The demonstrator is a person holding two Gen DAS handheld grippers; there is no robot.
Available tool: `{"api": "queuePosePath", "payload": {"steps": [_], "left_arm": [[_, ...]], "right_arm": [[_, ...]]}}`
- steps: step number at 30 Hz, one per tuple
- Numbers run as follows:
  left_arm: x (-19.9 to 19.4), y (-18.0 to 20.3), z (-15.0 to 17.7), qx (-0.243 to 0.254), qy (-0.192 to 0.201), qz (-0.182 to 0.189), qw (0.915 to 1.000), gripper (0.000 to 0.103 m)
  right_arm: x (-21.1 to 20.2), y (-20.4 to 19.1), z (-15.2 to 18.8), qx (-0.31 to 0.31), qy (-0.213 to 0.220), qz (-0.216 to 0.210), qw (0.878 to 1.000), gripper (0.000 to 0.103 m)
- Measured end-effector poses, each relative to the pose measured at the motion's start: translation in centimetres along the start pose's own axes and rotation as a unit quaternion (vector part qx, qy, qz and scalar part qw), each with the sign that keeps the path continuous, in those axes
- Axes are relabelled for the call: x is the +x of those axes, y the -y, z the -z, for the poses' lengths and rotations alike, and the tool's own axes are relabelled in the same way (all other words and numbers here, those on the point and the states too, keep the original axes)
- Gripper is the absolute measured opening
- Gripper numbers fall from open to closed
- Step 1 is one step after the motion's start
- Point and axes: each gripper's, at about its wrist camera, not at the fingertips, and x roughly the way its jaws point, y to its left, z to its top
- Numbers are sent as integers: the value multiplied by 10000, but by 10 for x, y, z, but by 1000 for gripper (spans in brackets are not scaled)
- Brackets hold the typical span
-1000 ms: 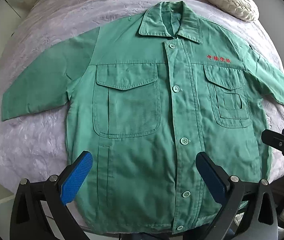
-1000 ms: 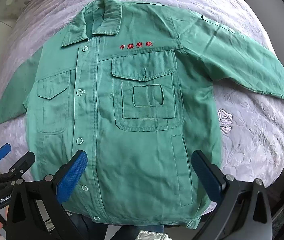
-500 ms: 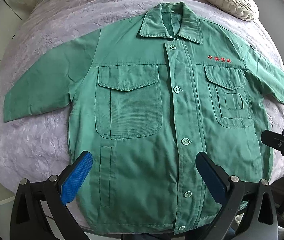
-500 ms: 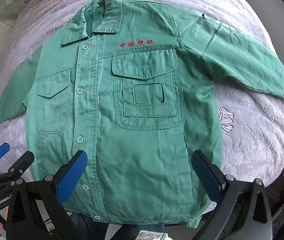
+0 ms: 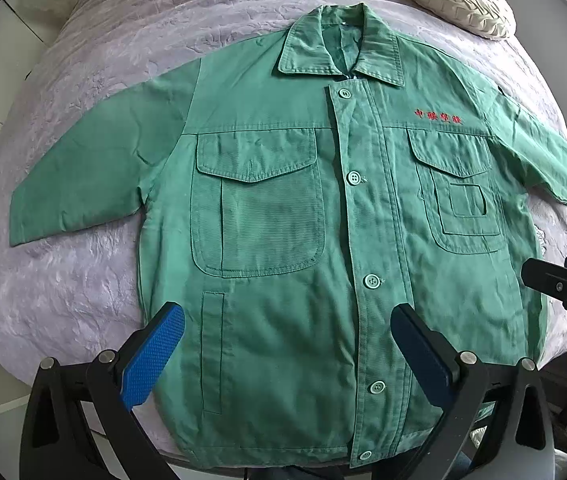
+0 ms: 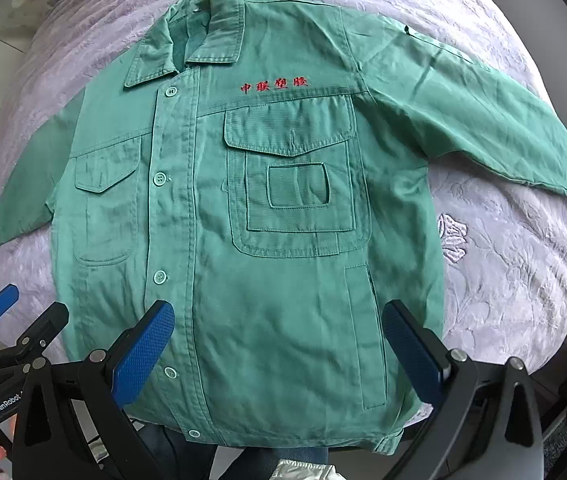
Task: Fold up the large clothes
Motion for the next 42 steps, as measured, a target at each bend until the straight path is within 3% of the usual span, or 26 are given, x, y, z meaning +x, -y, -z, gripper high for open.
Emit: {"api": "queuePosePath", "payload": {"steps": [42], "left_arm": [[0, -7, 7, -139, -9, -79, 9999, 103]], "right_arm": [[2, 2, 4, 29, -39, 70, 10000, 103]]}}
